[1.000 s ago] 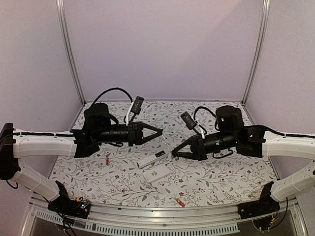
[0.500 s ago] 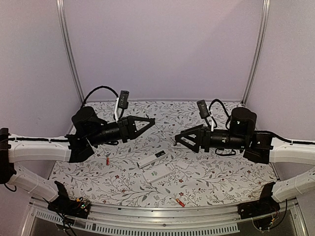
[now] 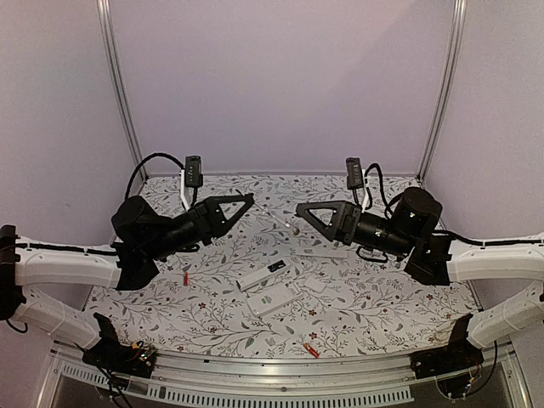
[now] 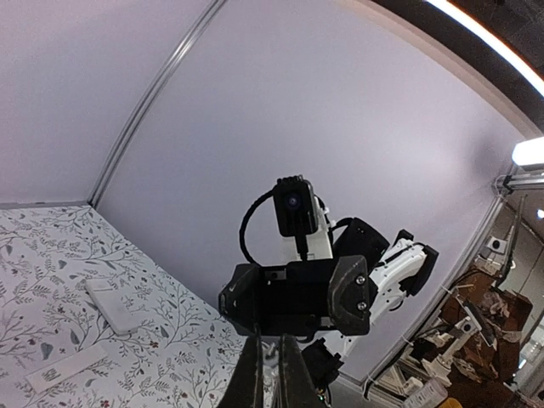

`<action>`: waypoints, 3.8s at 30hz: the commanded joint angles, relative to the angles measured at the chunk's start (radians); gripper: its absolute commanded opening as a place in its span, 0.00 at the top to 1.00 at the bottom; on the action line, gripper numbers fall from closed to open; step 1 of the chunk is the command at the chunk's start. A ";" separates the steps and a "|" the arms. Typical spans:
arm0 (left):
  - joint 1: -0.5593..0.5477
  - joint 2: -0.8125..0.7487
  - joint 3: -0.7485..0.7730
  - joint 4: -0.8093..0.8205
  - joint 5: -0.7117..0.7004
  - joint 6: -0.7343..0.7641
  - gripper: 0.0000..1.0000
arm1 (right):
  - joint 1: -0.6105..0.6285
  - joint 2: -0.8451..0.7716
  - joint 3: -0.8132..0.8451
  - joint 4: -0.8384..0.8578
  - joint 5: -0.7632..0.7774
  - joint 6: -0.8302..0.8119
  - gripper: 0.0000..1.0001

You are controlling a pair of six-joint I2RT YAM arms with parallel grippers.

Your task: Unload the batteries from the remote control

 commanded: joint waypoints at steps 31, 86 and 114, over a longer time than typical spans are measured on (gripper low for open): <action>-0.007 -0.023 -0.048 0.111 -0.071 0.021 1.00 | 0.070 0.291 0.198 0.248 -0.147 0.100 0.54; -0.005 0.009 -0.088 0.146 -0.059 -0.035 0.88 | 0.071 0.276 0.212 0.238 -0.085 0.057 1.00; 0.093 0.335 0.385 -1.365 -0.131 0.643 0.37 | -0.202 -0.031 0.037 -0.733 0.127 -0.105 1.00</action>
